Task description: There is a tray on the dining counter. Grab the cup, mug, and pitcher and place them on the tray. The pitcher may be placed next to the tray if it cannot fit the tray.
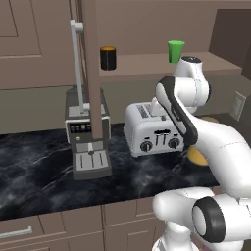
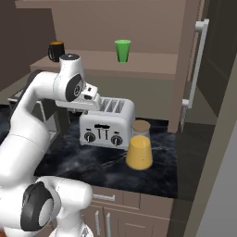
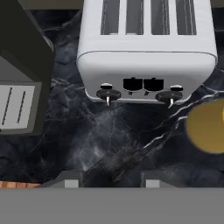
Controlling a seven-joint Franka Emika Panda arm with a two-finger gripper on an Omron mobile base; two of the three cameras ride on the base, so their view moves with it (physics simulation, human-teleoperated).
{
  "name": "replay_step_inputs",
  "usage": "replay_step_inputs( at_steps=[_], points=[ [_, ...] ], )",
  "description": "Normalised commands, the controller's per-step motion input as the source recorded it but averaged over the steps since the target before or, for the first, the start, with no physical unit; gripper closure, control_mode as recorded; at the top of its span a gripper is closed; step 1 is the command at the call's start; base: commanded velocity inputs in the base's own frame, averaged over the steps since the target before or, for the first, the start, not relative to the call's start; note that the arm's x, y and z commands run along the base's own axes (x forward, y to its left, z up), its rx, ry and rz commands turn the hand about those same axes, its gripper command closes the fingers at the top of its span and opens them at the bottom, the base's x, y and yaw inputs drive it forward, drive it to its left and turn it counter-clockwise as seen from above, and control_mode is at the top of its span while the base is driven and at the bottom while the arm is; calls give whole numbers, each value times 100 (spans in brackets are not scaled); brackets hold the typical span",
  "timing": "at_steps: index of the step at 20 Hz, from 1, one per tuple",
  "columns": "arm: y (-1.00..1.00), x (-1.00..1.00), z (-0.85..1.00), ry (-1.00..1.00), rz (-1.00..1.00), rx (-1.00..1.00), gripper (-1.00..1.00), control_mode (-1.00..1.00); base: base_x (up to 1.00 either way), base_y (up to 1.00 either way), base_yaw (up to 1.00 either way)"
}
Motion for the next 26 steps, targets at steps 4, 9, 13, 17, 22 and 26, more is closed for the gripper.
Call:
replay_step_inputs(
  at_steps=[4,9,13,17,22,26],
  points=[
    [-2,-10,0,-1,-1,0,-100,-100,0,0,0],
    [-13,-28,10,-9,-10,0,-100,-100,0,0,0],
    [-22,-33,26,-8,-17,2,-100,-100,0,0,0],
    [-36,-42,12,-15,-16,1,-100,-100,0,0,0],
    [-22,-35,38,-16,-25,3,-100,-100,0,0,0],
    [-19,-10,35,-13,-26,4,-100,-100,0,0,0]
  ],
)
